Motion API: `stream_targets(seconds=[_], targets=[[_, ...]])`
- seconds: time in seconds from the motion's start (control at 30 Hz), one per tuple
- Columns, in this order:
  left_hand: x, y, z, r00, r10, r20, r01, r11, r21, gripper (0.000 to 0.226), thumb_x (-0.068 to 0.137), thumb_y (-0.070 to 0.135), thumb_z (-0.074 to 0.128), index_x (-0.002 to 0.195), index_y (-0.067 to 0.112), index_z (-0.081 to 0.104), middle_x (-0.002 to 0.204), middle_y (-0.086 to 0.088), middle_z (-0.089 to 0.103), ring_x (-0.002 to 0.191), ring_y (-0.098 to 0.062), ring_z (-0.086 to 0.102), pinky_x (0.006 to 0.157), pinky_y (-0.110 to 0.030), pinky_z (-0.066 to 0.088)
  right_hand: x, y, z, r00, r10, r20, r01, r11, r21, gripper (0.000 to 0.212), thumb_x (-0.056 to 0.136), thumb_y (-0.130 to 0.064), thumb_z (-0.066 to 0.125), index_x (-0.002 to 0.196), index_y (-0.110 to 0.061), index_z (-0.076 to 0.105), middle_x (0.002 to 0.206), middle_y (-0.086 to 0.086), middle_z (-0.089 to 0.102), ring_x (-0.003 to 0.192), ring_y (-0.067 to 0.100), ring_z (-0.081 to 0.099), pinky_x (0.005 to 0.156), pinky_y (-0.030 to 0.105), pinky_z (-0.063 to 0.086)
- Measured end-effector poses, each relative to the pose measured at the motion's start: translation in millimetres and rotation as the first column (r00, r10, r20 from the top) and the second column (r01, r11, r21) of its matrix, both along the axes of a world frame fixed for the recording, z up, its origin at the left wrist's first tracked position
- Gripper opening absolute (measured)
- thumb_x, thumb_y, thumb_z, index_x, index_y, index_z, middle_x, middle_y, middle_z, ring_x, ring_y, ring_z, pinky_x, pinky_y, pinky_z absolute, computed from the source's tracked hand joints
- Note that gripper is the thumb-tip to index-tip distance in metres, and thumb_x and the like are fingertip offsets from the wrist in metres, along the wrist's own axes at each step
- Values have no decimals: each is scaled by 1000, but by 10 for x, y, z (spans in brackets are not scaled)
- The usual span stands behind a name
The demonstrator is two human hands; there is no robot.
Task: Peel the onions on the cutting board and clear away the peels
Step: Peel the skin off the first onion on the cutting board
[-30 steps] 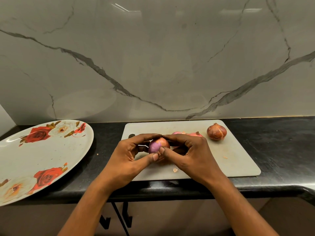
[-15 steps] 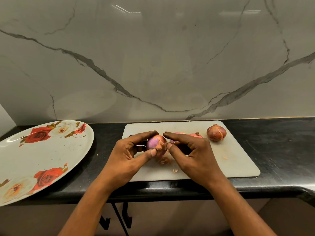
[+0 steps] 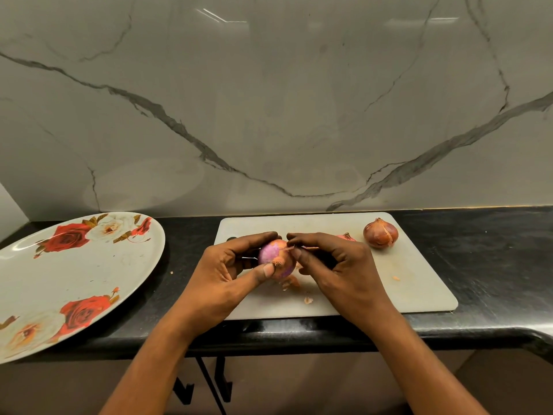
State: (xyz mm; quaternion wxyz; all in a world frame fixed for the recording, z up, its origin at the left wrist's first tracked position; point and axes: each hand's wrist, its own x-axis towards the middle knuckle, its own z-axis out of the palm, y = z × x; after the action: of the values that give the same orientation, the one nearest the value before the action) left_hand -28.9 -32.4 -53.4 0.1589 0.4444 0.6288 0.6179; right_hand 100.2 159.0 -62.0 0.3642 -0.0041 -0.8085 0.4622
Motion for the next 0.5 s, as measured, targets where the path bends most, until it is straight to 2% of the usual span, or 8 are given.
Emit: stream_targets(seconds=[0.13, 0.3, 0.4, 0.5], targets=[[12, -4, 3, 1000, 2, -14, -2, 1000, -10, 53, 86, 15, 78, 137, 17, 66, 136, 3, 70, 128, -21, 66, 100, -30, 58, -3, -19, 13, 1000, -20, 14, 21, 997, -76, 17, 101, -7, 69, 115, -11, 78, 101, -7, 79, 91, 12, 78, 73, 29, 66], [13, -17, 14, 1000, -7, -17, 7, 1000, -16, 54, 86, 16, 78, 138, 19, 65, 137, 6, 69, 129, -19, 66, 101, -29, 57, -1, 6, 18, 996, -76, 34, 80, 989, -123, 16, 101, -8, 69, 114, -11, 78, 102, -5, 79, 93, 9, 79, 73, 30, 67], [14, -18, 26, 1000, -1, -7, 1, 1000, -5, 54, 86, 16, 77, 138, 21, 65, 137, 7, 69, 130, -19, 65, 101, -30, 58, 6, -3, 17, 994, -104, 36, 108, 988, -113, 23, 96, -3, 75, 114, -16, 80, 101, -10, 80, 91, 4, 79, 77, 31, 67], [21, -7, 34, 1000, -2, -10, 2, 1000, 1, 54, 86, 15, 77, 139, 21, 63, 136, 7, 70, 129, -20, 65, 102, -32, 58, 10, -6, 9, 989, -125, 74, 131, 988, -83, 34, 95, -2, 74, 122, -22, 79, 108, -11, 81, 93, 2, 78, 87, 35, 65]])
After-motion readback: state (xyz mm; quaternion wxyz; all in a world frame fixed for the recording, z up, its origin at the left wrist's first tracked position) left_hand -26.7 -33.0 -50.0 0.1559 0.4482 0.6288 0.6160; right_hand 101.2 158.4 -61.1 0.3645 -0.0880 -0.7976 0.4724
